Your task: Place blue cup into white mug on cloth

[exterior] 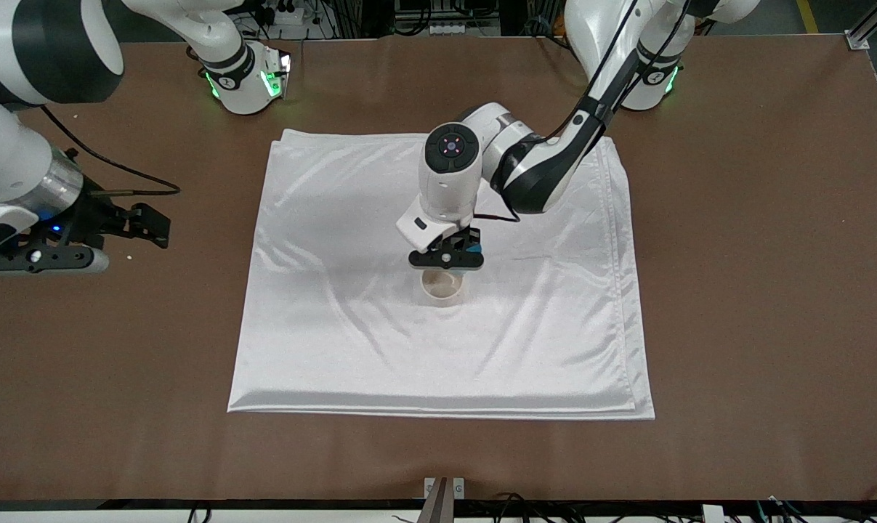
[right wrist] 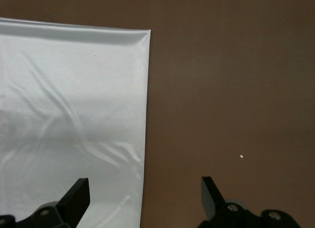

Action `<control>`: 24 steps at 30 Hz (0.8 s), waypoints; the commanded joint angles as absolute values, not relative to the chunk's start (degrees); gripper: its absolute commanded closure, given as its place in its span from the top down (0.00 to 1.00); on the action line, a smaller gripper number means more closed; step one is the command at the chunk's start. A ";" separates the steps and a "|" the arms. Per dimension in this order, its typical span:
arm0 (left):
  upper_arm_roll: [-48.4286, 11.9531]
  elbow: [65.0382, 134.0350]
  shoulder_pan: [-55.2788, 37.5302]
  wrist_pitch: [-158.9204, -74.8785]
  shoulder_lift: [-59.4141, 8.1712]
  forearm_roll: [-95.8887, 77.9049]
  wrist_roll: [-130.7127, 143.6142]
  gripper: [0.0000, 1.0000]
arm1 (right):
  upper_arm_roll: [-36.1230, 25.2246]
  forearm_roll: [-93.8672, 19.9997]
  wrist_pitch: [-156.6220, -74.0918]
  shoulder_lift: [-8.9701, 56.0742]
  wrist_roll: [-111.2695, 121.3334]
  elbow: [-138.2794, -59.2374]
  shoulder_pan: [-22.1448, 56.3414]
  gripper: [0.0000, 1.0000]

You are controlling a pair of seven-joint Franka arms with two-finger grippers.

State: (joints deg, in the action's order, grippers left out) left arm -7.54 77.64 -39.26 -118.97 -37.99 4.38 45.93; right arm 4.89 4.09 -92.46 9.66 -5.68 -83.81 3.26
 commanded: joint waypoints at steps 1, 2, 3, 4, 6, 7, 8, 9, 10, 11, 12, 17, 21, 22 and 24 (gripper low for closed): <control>-4.49 74.53 -42.36 -120.14 -40.25 5.98 47.81 0.00 | 5.71 2.02 -94.13 6.50 -3.78 -87.80 1.14 1.00; -4.13 74.27 -42.89 -120.67 -40.60 5.98 47.90 0.00 | 5.71 1.76 -94.13 6.50 -3.78 -87.89 0.97 1.00; -3.87 74.09 -43.24 -121.02 -40.78 5.98 48.07 0.00 | 5.71 1.58 -94.13 6.50 -3.69 -87.89 0.71 1.00; -3.69 74.00 -43.42 -121.20 -41.13 5.89 48.42 0.00 | 5.71 1.50 -94.04 6.33 -3.60 -87.98 0.44 1.00; -3.69 73.65 -43.51 -121.29 -41.57 5.98 48.87 0.00 | 5.63 1.58 -94.22 5.28 -3.43 -89.38 0.00 1.00; -3.69 73.48 -43.59 -121.38 -41.66 5.89 48.95 0.00 | 5.71 1.58 -94.57 4.75 -3.43 -90.34 -0.26 1.00; -3.69 73.39 -43.59 -121.46 -42.01 5.89 48.96 0.00 | 5.63 1.50 -95.18 4.14 -3.43 -91.22 -0.52 1.00; -3.78 73.39 -43.59 -121.73 -42.19 5.89 48.96 0.00 | 5.71 1.58 -95.62 3.70 -3.34 -91.93 -0.79 1.00; -3.69 73.39 -43.59 -121.99 -42.36 5.89 49.04 0.00 | 5.71 1.50 -96.15 3.43 -3.34 -92.46 -1.14 1.00; -3.78 73.39 -43.59 -122.43 -42.71 5.89 49.04 0.00 | 5.71 1.49 -96.41 3.34 -3.17 -92.55 -1.49 1.00; -3.78 73.39 -43.59 -122.69 -42.98 5.89 49.04 0.00 | 5.71 1.58 -96.42 3.34 -2.64 -92.55 -1.93 1.00; -3.78 73.39 -43.59 -123.40 -43.77 5.89 49.04 0.00 | 5.63 1.58 -96.77 3.34 2.89 -92.37 -4.48 1.00; -3.69 73.39 -43.59 -124.54 -44.03 5.89 49.04 0.00 | 5.63 1.50 -96.50 3.34 2.82 -92.02 -5.27 1.00; -3.69 73.39 -43.51 -124.63 -44.03 5.89 48.96 0.00 | 5.71 1.49 -96.42 3.34 2.81 -91.85 -5.36 1.00; -3.60 73.39 -43.51 -125.07 -44.30 5.89 48.96 0.00 | 5.80 1.58 -96.50 3.34 2.90 -91.50 -5.45 1.00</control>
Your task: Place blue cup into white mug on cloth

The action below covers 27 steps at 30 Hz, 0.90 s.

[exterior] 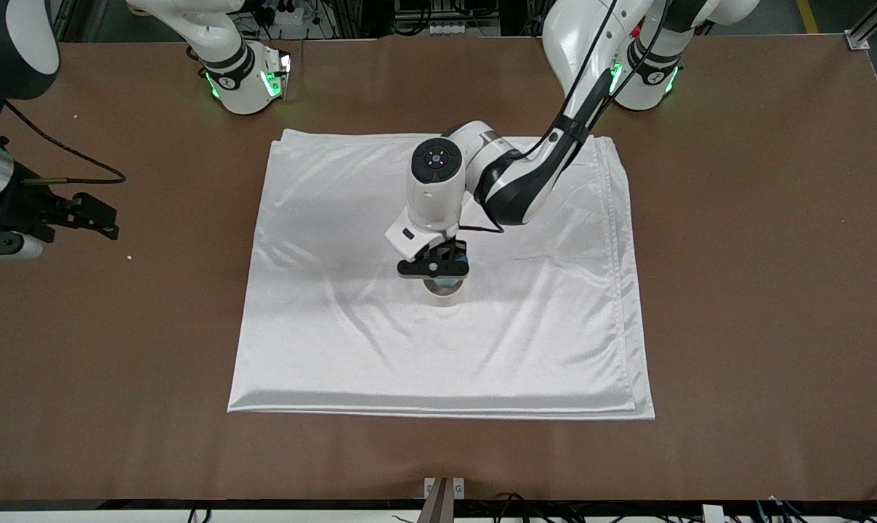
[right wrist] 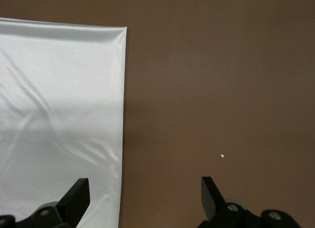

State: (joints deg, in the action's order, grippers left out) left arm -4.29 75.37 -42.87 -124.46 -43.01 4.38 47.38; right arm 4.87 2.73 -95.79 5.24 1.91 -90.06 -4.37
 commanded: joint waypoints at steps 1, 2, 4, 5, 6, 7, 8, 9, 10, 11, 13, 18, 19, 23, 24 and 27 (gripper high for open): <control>-3.60 73.39 -43.51 -125.59 -44.30 5.89 48.96 0.00 | 5.80 1.58 -96.50 3.34 2.99 -91.49 -5.54 1.00; -3.60 73.39 -43.51 -125.77 -44.30 5.98 48.96 0.00 | 5.80 1.67 -96.68 3.25 3.25 -91.41 -5.62 1.00; -3.52 73.39 -43.42 -125.95 -44.30 5.89 48.78 0.13 | 5.98 1.76 -96.68 3.16 3.34 -91.32 -5.97 1.00; -3.34 73.39 -43.42 -125.95 -44.30 5.98 48.69 0.18 | 5.98 1.67 -96.68 2.99 3.43 -91.23 -6.32 1.00; -3.25 73.39 -43.50 -125.95 -44.30 5.89 48.69 0.20 | 5.98 1.58 -96.68 2.64 3.51 -91.23 -6.50 1.00; -3.25 73.39 -43.42 -125.95 -44.30 5.89 48.69 0.21 | 5.98 1.58 -96.68 2.55 3.43 -91.23 -6.68 1.00; -3.25 73.39 -43.50 -125.95 -44.30 5.98 48.60 0.22 | 5.98 1.58 -96.68 2.55 3.51 -91.23 -6.77 1.00; -3.25 73.39 -43.51 -125.95 -44.30 5.89 48.69 0.22 | 5.98 1.50 -96.68 2.46 3.52 -91.23 -7.20 1.00; -3.25 73.39 -43.51 -125.95 -44.30 5.89 48.60 0.22 | 5.98 1.49 -96.68 2.46 3.52 -91.23 -7.47 1.00; -3.34 73.39 -43.42 -125.95 -44.30 5.89 48.60 0.22 | 5.98 1.49 -96.68 2.37 3.52 -91.23 -7.73 1.00; -3.25 73.39 -43.42 -125.95 -44.21 5.89 48.60 0.27 | 5.98 1.49 -96.77 2.20 3.52 -91.23 -7.82 1.00; -3.25 73.39 -43.24 -125.95 -43.68 5.98 48.69 0.38 | 5.98 1.84 -96.77 0.62 3.16 -91.49 -7.47 1.00; -3.25 73.39 -43.16 -125.95 -43.42 5.98 48.78 0.40 | 5.98 1.85 -96.68 0.09 3.16 -91.67 -7.47 1.00; -3.16 73.74 -42.98 -125.77 -41.84 6.15 49.04 0.57 | 5.98 1.50 -96.24 -0.88 3.34 -92.02 -7.47 1.00; -3.16 73.91 -42.89 -125.77 -41.49 6.15 48.96 0.65 | 5.98 1.49 -96.07 -0.97 3.34 -92.02 -7.47 1.00; -3.16 75.05 -42.02 -125.33 -39.56 6.68 48.69 0.87 | 6.06 1.49 -96.07 -0.97 3.43 -92.02 -7.47 1.00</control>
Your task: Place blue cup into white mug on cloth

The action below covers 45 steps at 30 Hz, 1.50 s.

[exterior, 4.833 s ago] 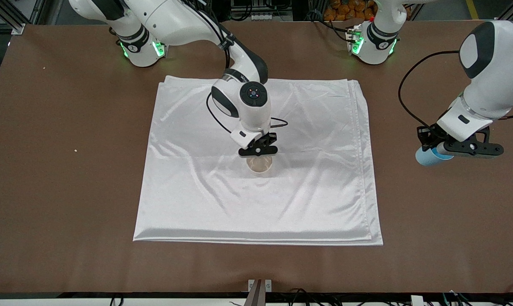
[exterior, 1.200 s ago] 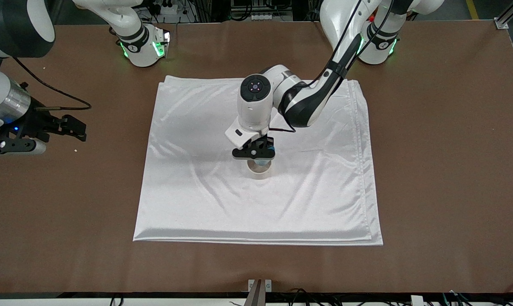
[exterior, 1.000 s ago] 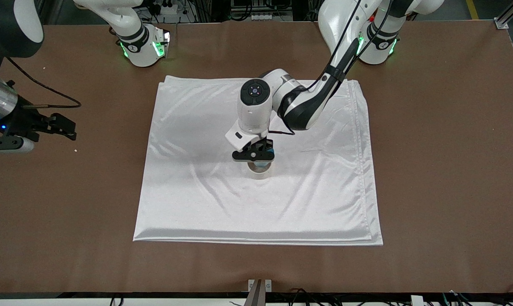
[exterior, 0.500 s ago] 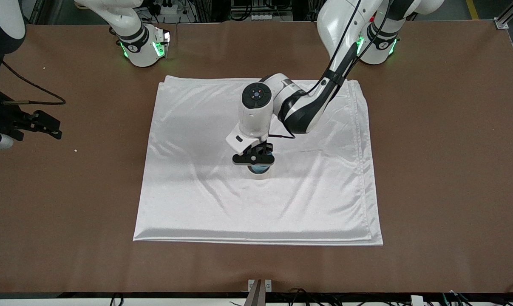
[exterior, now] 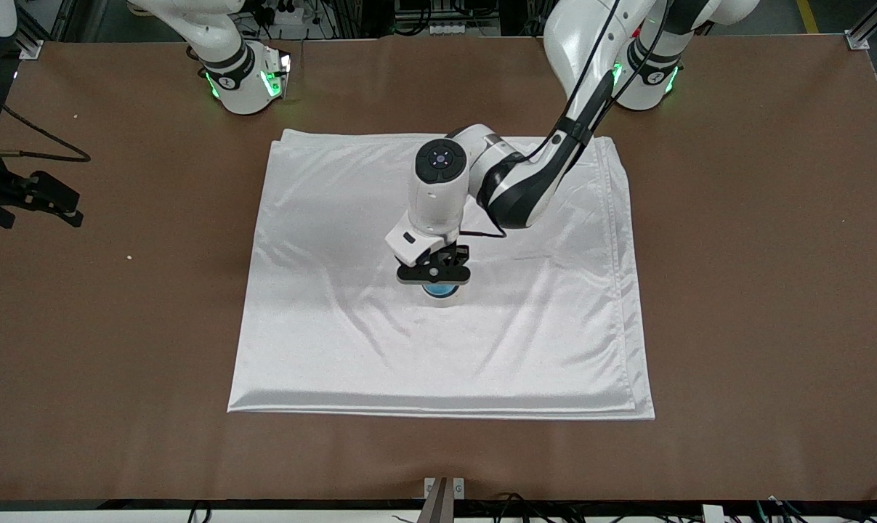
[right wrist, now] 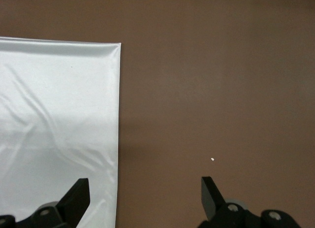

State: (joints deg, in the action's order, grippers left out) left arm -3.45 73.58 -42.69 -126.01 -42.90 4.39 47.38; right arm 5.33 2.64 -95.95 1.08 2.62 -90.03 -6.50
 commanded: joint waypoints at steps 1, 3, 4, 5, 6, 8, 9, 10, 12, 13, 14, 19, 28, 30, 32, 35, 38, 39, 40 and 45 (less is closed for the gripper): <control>-3.08 75.67 -41.23 -125.16 -38.59 6.77 48.60 0.92 | 6.06 1.49 -96.06 -0.97 3.43 -92.02 -7.47 1.00; -3.08 77.33 -40.08 -125.07 -36.84 7.03 48.17 1.00 | 6.06 1.49 -95.89 -0.97 3.51 -92.02 -7.38 1.00; -3.08 78.13 -39.90 -125.07 -35.96 7.12 47.82 1.00 | 6.06 1.49 -95.71 -0.97 3.52 -92.02 -7.38 1.00; -3.08 79.00 -39.90 -124.98 -34.99 7.03 47.81 1.00 | 6.06 1.49 -95.54 -0.88 3.52 -92.02 -7.30 1.00; -3.08 79.88 -39.73 -124.46 -34.20 7.12 47.81 1.00 | 6.06 1.49 -95.36 -0.88 3.52 -92.02 -7.21 1.00; -2.99 81.91 -39.46 -123.05 -32.09 7.12 47.72 1.00 | 6.06 1.49 -95.27 -0.79 3.52 -91.85 -7.12 1.00; -2.90 82.78 -39.20 -122.52 -31.12 7.12 47.64 1.00 | 6.06 1.49 -95.27 -0.70 3.52 -91.85 -7.12 1.00; -2.99 83.75 -38.68 -121.91 -29.90 7.12 47.64 1.00 | 6.06 1.49 -95.36 -0.70 3.52 -91.85 -7.12 1.00; -2.90 85.77 -37.80 -120.59 -27.78 7.12 47.11 1.00 | 6.06 1.49 -95.27 -0.62 3.52 -91.85 -7.12 1.00; -2.99 86.65 -37.36 -120.15 -26.73 7.21 46.94 1.00 | 6.06 1.49 -95.19 -0.62 3.52 -91.85 -7.12 1.00; -2.99 87.88 -36.92 -119.97 -25.50 7.21 46.76 1.00 | 6.06 1.49 -95.19 -0.62 3.60 -91.85 -7.03 1.00; -3.08 95.35 -34.11 -119.88 -18.65 7.21 45.62 1.00 | 5.63 1.58 -95.45 -0.53 3.52 -91.67 -5.71 1.00; -3.34 108.27 -26.29 -118.74 -4.85 7.12 34.82 1.00 | 5.10 1.49 -95.45 -0.09 3.52 -91.41 -5.45 1.00; -3.43 110.03 -23.66 -118.04 -2.03 7.03 31.57 1.00 | 4.75 1.49 -95.45 0.09 3.52 -91.32 -5.01 1.00; -3.43 110.57 -22.24 -115.94 -0.27 7.03 29.37 1.00 | 3.96 1.49 -95.54 0.09 3.52 -91.32 -4.40 1.00; -3.34 109.95 -20.40 -111.55 1.14 6.94 27.34 1.00 | 3.43 1.49 -95.45 0.09 3.52 -91.32 -3.78 1.00; -3.43 108.99 -18.11 -109.95 2.46 6.15 24.36 1.00 | 3.34 1.49 -95.45 0.09 3.52 -91.32 -3.60 1.00; -3.43 108.55 -17.58 -109.34 2.63 6.07 23.13 1.00 | 3.34 1.49 -95.45 0.09 3.52 -91.32 -3.60 1.00; -3.34 107.94 -17.06 -108.38 2.72 5.54 22.07 1.00 | 3.25 1.49 -95.45 0.09 3.52 -91.32 -3.43 1.00; -3.08 102.49 -14.16 -102.49 2.55 1.24 17.94 1.00 | 1.06 1.41 -95.54 0.09 3.52 -91.23 -1.59 1.00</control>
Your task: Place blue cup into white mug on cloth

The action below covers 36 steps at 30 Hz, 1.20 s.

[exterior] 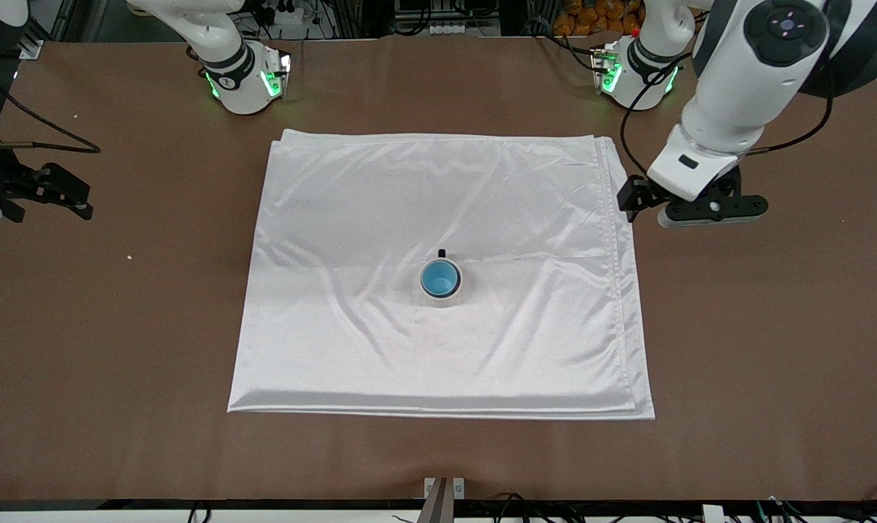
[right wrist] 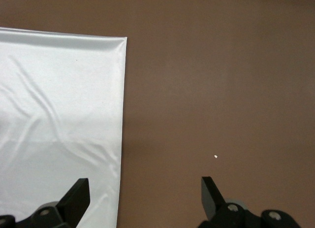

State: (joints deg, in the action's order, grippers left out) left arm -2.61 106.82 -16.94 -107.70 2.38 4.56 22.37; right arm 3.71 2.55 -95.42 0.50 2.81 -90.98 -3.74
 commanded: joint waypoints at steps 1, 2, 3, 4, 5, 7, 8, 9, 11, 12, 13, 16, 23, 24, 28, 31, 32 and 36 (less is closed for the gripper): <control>-3.08 101.44 -13.45 -101.09 2.55 0.88 17.06 1.00 | 0.88 1.41 -95.54 0.09 3.60 -91.23 -1.41 1.00; -3.08 100.38 -12.93 -99.77 2.55 0.53 16.27 1.00 | 0.88 1.41 -95.45 0.09 3.52 -91.23 -1.41 1.00; -3.08 99.41 -12.48 -98.54 2.64 0.35 15.39 1.00 | 0.88 1.41 -95.45 0.09 3.52 -91.23 -1.32 1.00; -3.08 98.36 -12.22 -97.31 2.64 0.26 14.51 1.00 | 0.88 1.41 -95.45 0.09 3.52 -91.23 -1.32 1.00; -3.08 97.31 -11.78 -95.90 2.64 0.26 13.63 1.00 | 0.79 1.41 -95.45 0.09 3.52 -91.23 -1.23 1.00; -3.08 95.28 -10.73 -93.70 2.29 0.26 12.31 1.00 | 0.70 1.41 -95.36 0.09 3.52 -91.14 -1.05 1.00; -3.08 94.40 -10.29 -93.26 2.20 0.18 12.22 1.00 | 0.53 1.41 -95.36 0.09 3.52 -91.14 -0.97 1.00; -3.08 93.52 -10.02 -93.08 2.20 0.00 12.13 1.00 | 0.35 1.41 -95.36 0.09 3.52 -91.14 -0.97 1.00; -2.99 91.85 -9.67 -92.73 1.67 -0.18 10.73 1.00 | 0.35 1.41 -95.36 0.09 3.52 -91.14 -0.97 1.00; -2.99 91.06 -9.67 -92.72 1.06 -0.18 9.85 1.00 | 0.35 1.41 -95.36 0.09 3.52 -91.14 -0.97 1.00; -2.99 90.01 -9.58 -92.46 0.36 -0.26 9.32 1.00 | 0.35 1.41 -95.36 0.09 3.52 -91.14 -0.97 1.00; -2.99 86.76 -9.58 -90.45 -1.23 -0.26 8.88 1.00 | 0.35 1.41 -95.36 0.09 3.52 -91.14 -0.97 1.00; -2.90 82.62 -8.79 -87.28 -3.43 -2.46 8.79 1.00 | 0.35 1.32 -95.36 0.09 3.43 -91.14 -0.97 1.00; -2.90 82.53 -8.79 -87.10 -3.51 -2.46 8.79 1.00 | 0.35 1.41 -95.36 0.09 3.43 -91.14 -0.97 1.00; -2.81 82.62 -8.70 -87.01 -3.51 -2.29 8.79 1.00 | 0.35 1.41 -95.36 0.09 3.52 -91.14 -1.05 1.00; -2.55 82.71 -8.79 -87.10 -3.69 -2.29 8.61 1.00 | 0.35 1.41 -95.27 0.09 3.51 -91.14 -1.05 1.00; -2.55 82.71 -8.70 -87.10 -4.04 -2.29 8.53 1.00 | 0.35 1.41 -95.27 0.09 3.52 -91.23 -1.14 1.00; -2.46 82.71 -8.61 -87.19 -4.48 -2.29 8.52 1.00 | 0.35 1.41 -95.27 0.09 3.52 -91.14 -1.23 1.00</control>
